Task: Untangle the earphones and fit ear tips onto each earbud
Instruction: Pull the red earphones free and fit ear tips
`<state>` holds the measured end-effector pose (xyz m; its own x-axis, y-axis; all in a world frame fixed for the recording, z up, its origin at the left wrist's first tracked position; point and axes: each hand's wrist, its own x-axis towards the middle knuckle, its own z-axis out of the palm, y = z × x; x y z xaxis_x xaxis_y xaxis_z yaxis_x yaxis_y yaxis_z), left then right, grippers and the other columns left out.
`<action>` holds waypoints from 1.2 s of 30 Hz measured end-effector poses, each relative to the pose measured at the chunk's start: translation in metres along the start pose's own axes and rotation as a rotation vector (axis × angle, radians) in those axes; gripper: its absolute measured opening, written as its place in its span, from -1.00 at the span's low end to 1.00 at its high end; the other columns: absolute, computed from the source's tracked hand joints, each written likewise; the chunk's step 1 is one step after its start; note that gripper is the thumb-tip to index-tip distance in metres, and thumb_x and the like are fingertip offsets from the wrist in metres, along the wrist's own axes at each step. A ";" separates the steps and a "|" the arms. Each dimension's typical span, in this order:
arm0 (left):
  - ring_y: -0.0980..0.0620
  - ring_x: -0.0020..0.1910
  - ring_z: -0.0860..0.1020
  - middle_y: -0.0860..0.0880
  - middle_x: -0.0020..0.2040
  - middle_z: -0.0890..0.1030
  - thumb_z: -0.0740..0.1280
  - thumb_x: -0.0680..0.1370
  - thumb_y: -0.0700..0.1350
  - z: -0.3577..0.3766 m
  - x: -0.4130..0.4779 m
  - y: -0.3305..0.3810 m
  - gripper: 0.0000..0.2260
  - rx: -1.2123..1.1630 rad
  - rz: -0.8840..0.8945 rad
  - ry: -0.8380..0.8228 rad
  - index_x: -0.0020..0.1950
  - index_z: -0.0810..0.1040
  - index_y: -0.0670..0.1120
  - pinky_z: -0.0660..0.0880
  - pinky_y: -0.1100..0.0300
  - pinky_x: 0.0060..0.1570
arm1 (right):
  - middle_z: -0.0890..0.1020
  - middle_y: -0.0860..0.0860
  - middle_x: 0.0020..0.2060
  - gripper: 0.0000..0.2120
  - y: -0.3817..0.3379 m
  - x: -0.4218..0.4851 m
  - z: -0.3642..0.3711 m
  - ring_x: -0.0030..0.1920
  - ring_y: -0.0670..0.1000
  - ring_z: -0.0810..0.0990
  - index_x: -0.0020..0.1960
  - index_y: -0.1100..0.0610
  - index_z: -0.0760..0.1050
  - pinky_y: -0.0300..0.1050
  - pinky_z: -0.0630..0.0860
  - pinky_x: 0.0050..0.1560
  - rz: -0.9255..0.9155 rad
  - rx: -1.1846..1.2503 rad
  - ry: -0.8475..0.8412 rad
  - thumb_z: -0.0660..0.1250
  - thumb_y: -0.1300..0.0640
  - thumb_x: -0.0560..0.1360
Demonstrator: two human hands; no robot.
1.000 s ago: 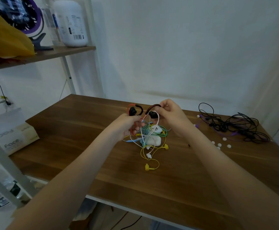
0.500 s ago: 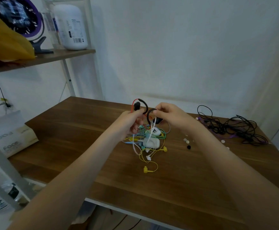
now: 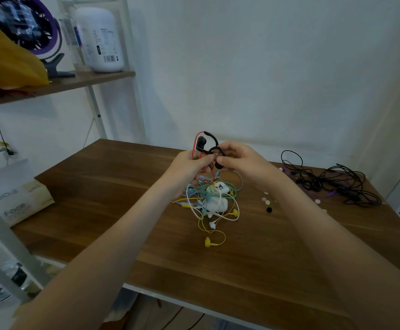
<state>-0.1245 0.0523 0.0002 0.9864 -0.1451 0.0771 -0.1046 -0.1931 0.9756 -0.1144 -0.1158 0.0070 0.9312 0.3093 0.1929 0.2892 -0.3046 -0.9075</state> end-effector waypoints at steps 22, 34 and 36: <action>0.08 -0.55 0.08 0.10 -0.58 0.21 0.20 0.63 0.09 0.040 -0.012 0.005 -0.61 0.200 -0.059 -0.277 -0.18 0.62 -0.15 0.01 0.21 -0.50 | 0.58 0.08 -0.06 -0.66 0.016 -0.049 -0.044 -0.10 -0.04 0.56 0.09 0.18 0.50 -0.29 0.48 -0.18 0.113 -0.026 -0.006 0.11 0.47 0.47; 0.06 -0.53 0.24 -0.01 -0.33 0.63 0.20 0.64 0.02 0.076 -0.013 -0.018 -0.74 0.428 -0.088 -0.706 -0.09 0.60 -0.07 0.15 0.25 -0.52 | 0.56 0.09 0.11 -0.62 0.069 -0.113 -0.076 0.09 0.04 0.58 0.12 0.13 0.50 -0.15 0.56 0.06 0.385 -0.088 -0.197 0.10 0.46 0.48; 0.05 -0.51 0.25 -0.02 -0.27 0.65 0.20 0.64 0.01 0.076 -0.011 -0.020 -0.74 0.418 -0.097 -0.707 -0.10 0.60 -0.07 0.16 0.24 -0.51 | 0.56 0.11 0.14 -0.59 0.074 -0.116 -0.079 0.14 0.09 0.57 0.19 0.13 0.48 -0.03 0.55 0.15 0.415 -0.072 -0.246 0.10 0.45 0.47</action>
<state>-0.1429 -0.0155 -0.0360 0.6953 -0.6587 -0.2874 -0.1996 -0.5611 0.8033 -0.1835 -0.2453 -0.0533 0.8934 0.3497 -0.2820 -0.0731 -0.5063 -0.8592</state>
